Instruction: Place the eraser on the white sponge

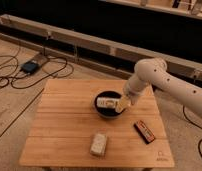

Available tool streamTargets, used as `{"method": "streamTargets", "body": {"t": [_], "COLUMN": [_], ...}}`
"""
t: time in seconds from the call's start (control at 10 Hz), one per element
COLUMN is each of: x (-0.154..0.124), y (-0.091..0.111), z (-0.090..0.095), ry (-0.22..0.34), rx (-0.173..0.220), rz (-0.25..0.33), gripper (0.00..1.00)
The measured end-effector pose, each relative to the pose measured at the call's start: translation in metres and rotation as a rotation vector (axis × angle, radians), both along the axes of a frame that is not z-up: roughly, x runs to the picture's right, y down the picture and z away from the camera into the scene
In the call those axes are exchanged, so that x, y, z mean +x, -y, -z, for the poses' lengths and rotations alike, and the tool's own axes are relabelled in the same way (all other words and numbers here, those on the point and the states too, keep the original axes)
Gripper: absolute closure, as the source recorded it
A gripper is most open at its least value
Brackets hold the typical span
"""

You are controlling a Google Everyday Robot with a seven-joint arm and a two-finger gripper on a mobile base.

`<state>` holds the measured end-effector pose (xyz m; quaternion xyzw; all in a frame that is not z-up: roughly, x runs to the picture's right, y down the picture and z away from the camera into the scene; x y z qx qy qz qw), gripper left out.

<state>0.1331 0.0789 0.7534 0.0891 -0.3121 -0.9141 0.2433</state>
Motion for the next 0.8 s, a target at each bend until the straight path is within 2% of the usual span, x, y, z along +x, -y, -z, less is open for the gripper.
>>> {"method": "streamTargets", "body": {"t": [0.3,0.5,0.8], "x": [0.035,0.052,0.078], "y": [-0.04,-0.061,-0.102], "z": [0.014,0.014,0.006], "ry": [-0.102,-0.148,-0.223], "rx": [-0.017,-0.022,-0.062], "rz": [-0.069,-0.113,-0.163], "gripper": [0.2,0.2,0.2]}}
